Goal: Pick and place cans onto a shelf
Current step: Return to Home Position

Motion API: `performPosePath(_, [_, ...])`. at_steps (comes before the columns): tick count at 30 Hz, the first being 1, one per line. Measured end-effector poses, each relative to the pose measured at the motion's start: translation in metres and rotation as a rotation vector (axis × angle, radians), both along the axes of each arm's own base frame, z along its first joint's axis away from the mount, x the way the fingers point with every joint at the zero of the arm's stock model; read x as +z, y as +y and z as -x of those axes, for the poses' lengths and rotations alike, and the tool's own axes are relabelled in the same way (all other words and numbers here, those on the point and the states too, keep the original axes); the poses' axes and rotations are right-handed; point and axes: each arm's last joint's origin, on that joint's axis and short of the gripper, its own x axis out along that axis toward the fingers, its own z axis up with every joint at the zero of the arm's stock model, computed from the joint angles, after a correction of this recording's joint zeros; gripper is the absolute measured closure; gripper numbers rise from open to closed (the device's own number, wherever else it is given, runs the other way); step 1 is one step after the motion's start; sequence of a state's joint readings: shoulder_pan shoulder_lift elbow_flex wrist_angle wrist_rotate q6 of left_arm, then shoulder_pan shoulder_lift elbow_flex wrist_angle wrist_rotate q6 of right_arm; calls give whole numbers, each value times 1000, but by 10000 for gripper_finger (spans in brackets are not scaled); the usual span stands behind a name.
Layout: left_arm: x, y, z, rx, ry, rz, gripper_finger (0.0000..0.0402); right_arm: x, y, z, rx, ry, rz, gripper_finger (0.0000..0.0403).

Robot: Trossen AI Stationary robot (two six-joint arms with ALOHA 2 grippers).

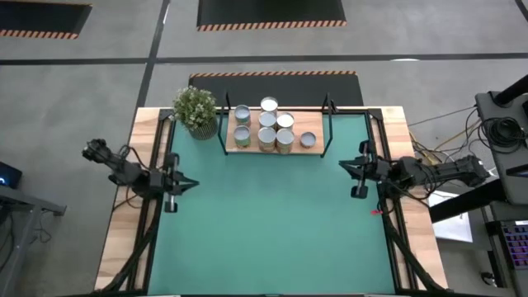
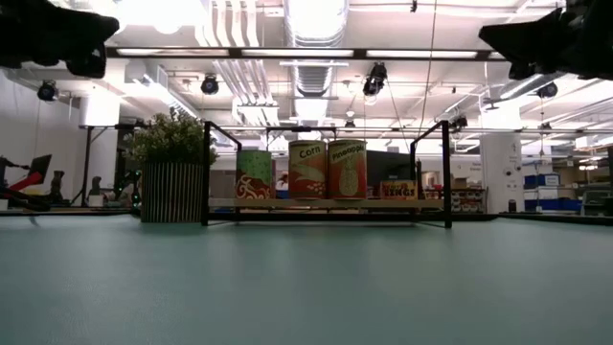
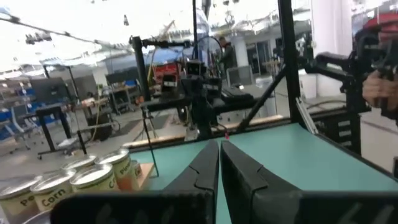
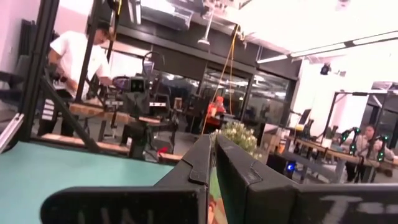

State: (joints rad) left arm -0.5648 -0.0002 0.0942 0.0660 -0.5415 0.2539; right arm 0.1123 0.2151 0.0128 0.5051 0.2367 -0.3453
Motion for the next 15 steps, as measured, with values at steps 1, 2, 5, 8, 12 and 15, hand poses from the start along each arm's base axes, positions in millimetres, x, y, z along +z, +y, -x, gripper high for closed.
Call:
performPosePath(1, [-3, -1, -1, 3, -16, 1, 402, 0, 0, 0, -1, 4, 7, 390])
performPosePath(2, [-5, -1, -2, 11, -42, 7, 402, -1, 0, 1, 0, 8, 9, 390])
performPosePath(5, [-10, 1, -4, 91, -88, -22, 402, -2, 0, 1, 6, 15, 11, 390])
performPosePath(8, [-10, 3, -4, 124, -78, -39, 402, -2, 1, 1, 35, 18, 20, 390])
performPosePath(12, [-10, 5, -5, 158, -73, -73, 402, -1, 1, 2, 59, 4, 7, 390])
performPosePath(15, [-11, 7, -5, 227, -59, -54, 402, 0, 0, 3, 19, -7, -47, 390])
